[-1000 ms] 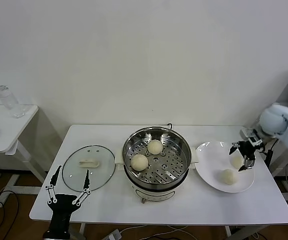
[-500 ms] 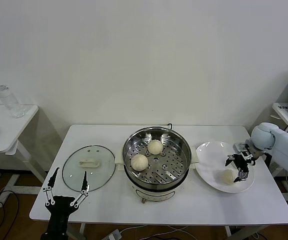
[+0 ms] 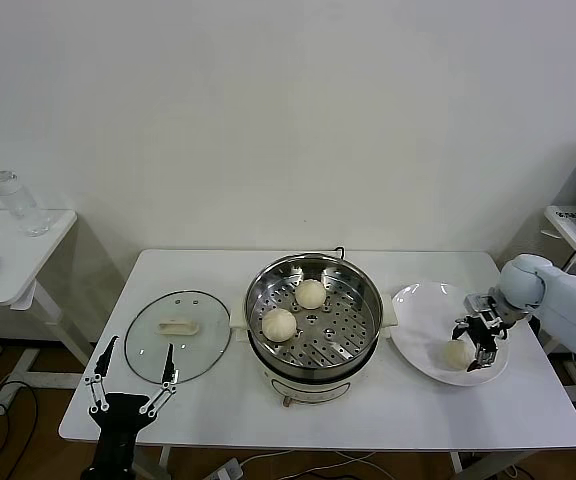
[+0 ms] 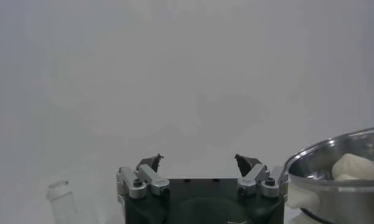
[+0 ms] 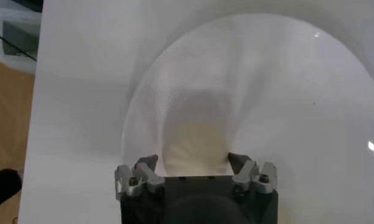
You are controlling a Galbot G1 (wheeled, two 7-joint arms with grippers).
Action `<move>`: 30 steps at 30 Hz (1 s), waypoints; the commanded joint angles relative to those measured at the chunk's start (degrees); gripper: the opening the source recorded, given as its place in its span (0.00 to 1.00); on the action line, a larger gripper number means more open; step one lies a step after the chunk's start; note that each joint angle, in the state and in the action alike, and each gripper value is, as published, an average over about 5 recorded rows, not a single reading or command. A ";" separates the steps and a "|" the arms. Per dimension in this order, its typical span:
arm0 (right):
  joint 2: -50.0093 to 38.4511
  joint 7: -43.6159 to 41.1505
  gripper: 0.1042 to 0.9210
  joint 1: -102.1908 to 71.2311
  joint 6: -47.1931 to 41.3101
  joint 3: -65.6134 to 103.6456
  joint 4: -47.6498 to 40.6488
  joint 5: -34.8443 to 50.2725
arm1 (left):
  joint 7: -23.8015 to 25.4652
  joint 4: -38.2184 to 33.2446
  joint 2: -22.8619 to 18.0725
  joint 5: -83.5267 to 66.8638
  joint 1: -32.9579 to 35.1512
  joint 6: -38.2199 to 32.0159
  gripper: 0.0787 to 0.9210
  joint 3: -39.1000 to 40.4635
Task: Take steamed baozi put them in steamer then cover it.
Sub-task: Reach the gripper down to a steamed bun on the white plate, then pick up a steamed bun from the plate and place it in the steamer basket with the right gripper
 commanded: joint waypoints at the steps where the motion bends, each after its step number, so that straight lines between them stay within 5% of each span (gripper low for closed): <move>1: -0.29 -0.04 0.70 -0.15 -0.04 1.50 1.79 -0.22 | -0.07 -0.11 -0.01 -0.28 -0.33 0.07 0.88 -0.77; 12: 0.34 -7.83 0.63 20.88 10.92 0.89 11.26 -0.39 | -0.05 -0.78 0.24 -0.23 -0.27 0.62 0.88 -0.60; 19: 8.64 -7.79 0.66 38.39 21.04 -8.48 20.09 8.41 | -0.06 -1.09 0.23 0.15 0.13 0.57 0.88 0.23; 30: 15.95 -6.06 0.67 38.48 30.33 -15.66 33.56 4.12 | -0.37 -1.42 0.22 0.90 0.57 0.15 0.88 0.63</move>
